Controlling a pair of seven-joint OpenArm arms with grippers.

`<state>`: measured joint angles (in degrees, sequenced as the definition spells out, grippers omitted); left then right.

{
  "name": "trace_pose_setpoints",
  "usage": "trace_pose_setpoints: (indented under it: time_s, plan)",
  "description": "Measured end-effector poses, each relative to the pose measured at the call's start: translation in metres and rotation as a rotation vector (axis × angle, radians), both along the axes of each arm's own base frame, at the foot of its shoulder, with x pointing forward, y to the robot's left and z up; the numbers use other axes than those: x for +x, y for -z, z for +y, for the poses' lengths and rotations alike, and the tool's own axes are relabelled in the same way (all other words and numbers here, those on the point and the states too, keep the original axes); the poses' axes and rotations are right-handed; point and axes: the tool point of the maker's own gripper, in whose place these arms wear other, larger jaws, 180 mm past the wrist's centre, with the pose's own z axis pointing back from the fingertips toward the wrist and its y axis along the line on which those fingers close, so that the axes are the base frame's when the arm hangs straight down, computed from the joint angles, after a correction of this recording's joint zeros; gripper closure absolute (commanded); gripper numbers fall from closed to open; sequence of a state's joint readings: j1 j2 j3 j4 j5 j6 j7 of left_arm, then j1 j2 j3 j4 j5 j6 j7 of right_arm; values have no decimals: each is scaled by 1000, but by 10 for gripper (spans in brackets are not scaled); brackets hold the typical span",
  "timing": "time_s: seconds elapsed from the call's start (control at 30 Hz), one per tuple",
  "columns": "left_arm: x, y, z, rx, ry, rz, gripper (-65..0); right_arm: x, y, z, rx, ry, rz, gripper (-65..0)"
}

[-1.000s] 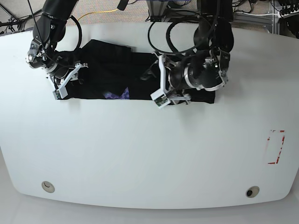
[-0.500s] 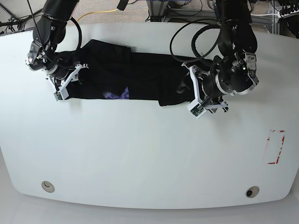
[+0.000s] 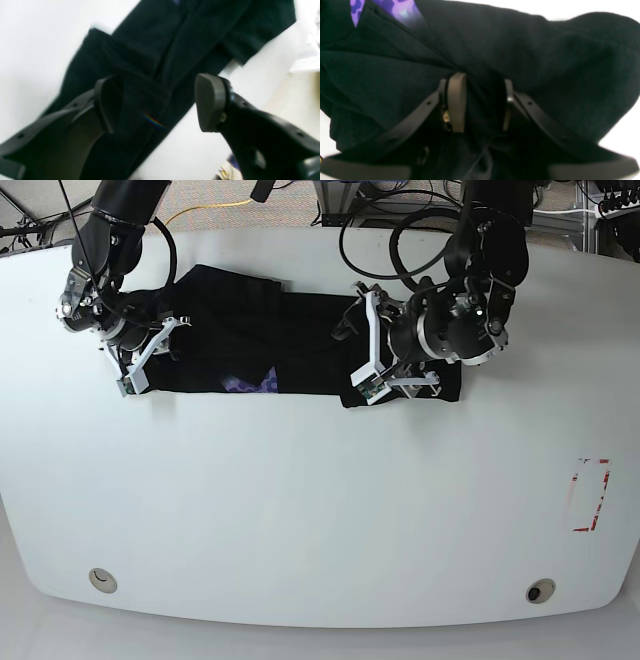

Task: Fold the T-shirt properly
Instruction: 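Release and regrasp the strip's folded end with the left gripper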

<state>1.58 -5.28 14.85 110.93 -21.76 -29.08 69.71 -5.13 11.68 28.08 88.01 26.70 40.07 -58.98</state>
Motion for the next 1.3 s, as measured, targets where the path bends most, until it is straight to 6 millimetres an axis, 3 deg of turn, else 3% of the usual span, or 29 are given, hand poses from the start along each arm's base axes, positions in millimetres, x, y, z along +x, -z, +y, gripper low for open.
trace_pose_setpoints:
  time_s: [0.2,0.4,0.43,0.53,0.67,1.0,1.3]
  plan:
    - [-9,36,3,207,54,23,-428,0,1,3,12,6,-3,-197]
    - [-1,48,10,247,40,40,-408,0,1,4,16,6,-4,-197]
    - [-3,52,13,256,39,52,-381,0,1,4,16,6,-4,-197]
    - [-6,55,15,261,40,61,-207,0,1,4,17,7,-4,-197]
    - [7,48,16,201,-8,24,-3,0,1,5,18,7,-5,-197]
    - [14,42,23,178,-43,0,0,0,1,5,18,7,-4,-197]
    - [-21,20,7,169,150,-101,0,0,1,5,19,9,-5,-197]
